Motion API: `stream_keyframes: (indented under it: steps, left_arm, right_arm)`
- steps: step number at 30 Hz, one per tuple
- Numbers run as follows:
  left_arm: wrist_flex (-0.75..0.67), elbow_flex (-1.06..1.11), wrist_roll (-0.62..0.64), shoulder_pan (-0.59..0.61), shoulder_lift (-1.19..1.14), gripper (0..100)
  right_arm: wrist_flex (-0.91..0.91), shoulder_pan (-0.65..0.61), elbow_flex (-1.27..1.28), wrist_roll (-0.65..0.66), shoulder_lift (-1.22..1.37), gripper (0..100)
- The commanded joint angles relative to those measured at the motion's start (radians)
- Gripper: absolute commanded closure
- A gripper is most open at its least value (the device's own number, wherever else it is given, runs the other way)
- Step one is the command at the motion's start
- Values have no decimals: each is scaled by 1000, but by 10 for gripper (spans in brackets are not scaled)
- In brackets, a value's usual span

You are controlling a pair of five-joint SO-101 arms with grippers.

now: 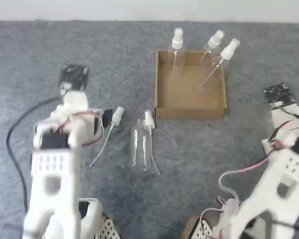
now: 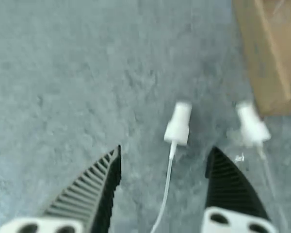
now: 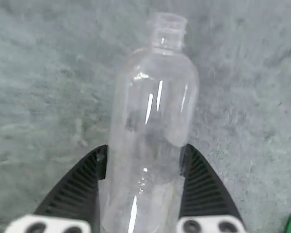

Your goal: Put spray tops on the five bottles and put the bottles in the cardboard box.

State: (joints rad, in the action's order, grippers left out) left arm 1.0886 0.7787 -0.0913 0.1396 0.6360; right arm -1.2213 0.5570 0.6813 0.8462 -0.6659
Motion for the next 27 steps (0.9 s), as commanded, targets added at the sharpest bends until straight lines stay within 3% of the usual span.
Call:
stream_keyframes:
  steps: [1, 12, 18, 27]
  left_arm:
    - [74, -203, -69, 0, -238, 742]
    - [97, -463, -95, -58, -655, 742]
    - [95, -593, -43, -141, -839, 761]
    - [95, -736, -32, -138, -1043, 816]
  right_arm:
    - [134, 31, -11, 38, 217, 960]
    - [366, 54, -25, 35, 495, 960]
    - [367, 114, -81, 34, 570, 960]
    - [367, 125, -81, 34, 584, 960]
